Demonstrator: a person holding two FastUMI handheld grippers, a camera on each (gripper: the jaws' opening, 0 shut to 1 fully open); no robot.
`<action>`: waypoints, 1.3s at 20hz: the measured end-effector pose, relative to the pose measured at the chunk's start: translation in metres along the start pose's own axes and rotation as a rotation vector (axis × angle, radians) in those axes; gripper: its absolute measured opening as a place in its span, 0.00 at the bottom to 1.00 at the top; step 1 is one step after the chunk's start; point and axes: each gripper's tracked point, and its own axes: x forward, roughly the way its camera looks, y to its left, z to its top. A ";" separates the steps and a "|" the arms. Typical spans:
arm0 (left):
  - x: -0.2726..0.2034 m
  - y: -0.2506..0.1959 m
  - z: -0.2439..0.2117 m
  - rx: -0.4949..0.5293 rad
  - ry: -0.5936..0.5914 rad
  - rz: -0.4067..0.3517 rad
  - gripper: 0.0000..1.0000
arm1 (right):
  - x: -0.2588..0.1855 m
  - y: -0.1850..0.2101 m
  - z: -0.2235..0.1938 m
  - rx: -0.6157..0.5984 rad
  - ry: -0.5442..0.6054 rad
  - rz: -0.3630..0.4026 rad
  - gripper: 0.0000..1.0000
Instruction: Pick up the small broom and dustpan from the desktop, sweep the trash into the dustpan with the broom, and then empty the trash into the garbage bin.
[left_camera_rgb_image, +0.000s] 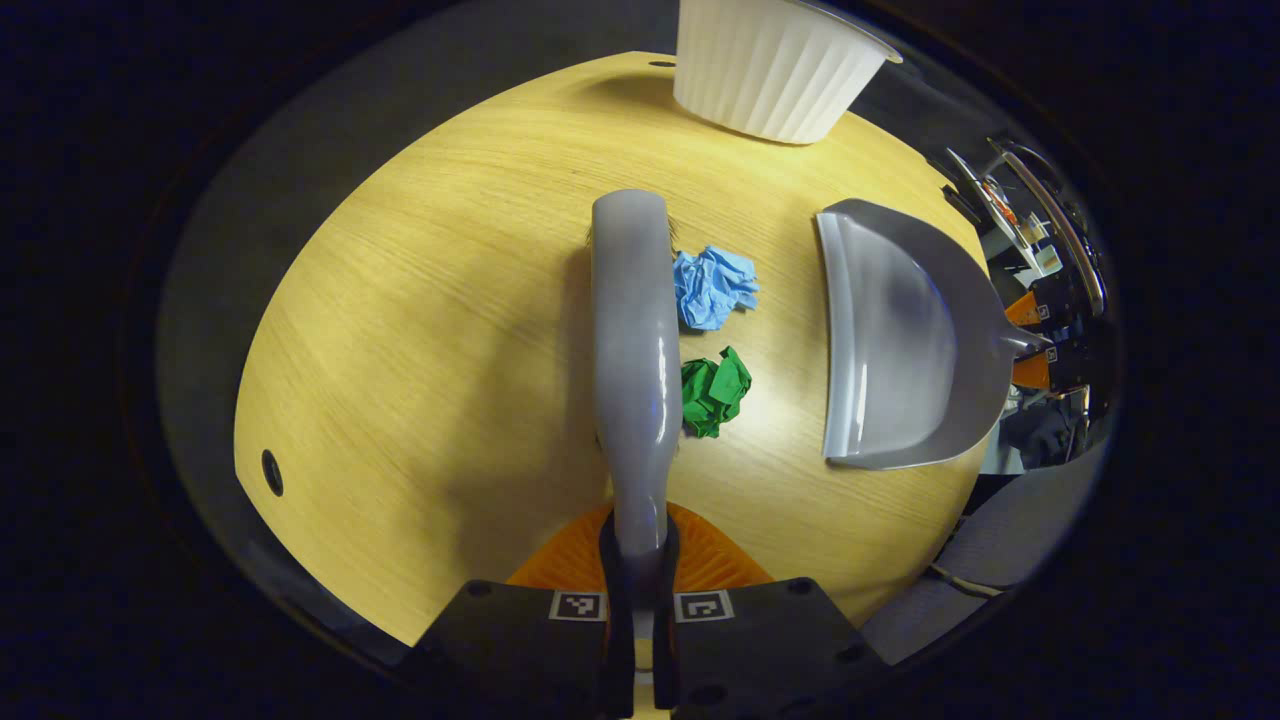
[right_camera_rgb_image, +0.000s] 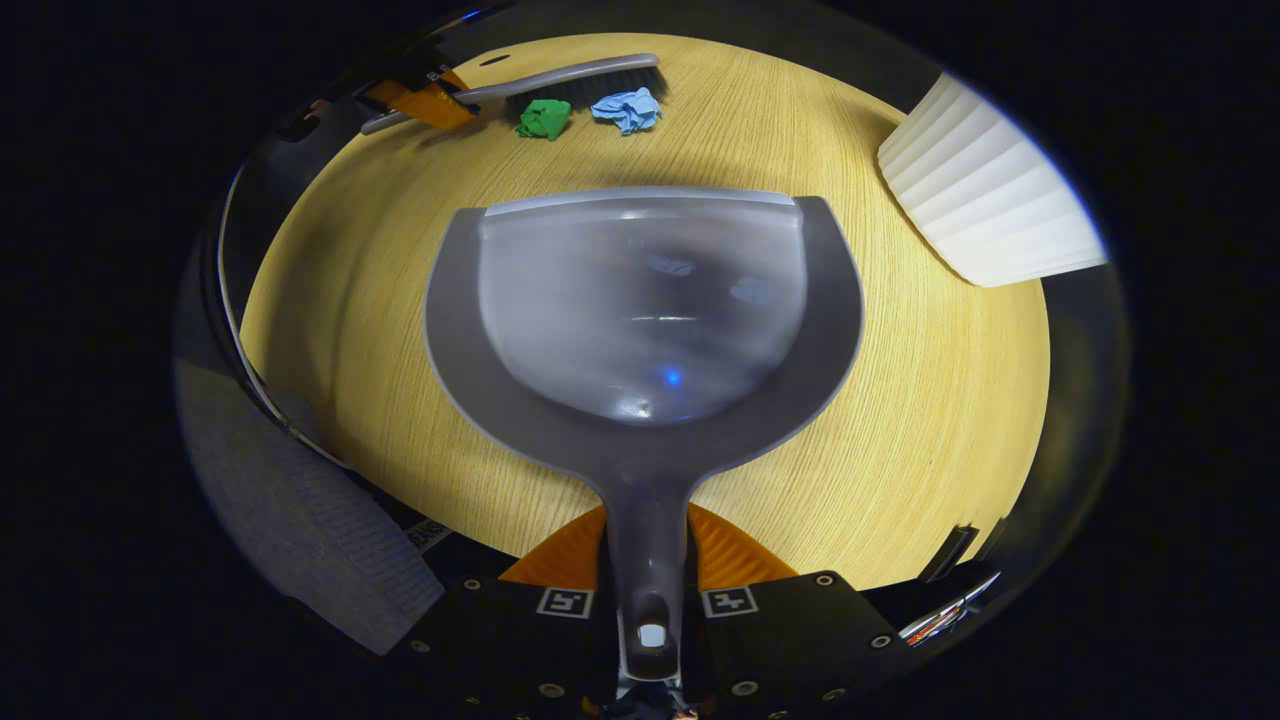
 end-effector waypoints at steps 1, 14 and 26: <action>0.002 -0.010 0.004 0.006 0.003 -0.018 0.10 | 0.000 0.000 0.000 -0.003 0.000 0.003 0.25; 0.002 -0.124 0.001 -0.074 0.047 -0.206 0.11 | 0.004 -0.008 0.004 -0.025 -0.040 0.047 0.25; -0.033 -0.095 -0.002 -0.296 -0.059 -0.022 0.11 | 0.004 -0.011 0.006 -0.058 -0.078 0.077 0.25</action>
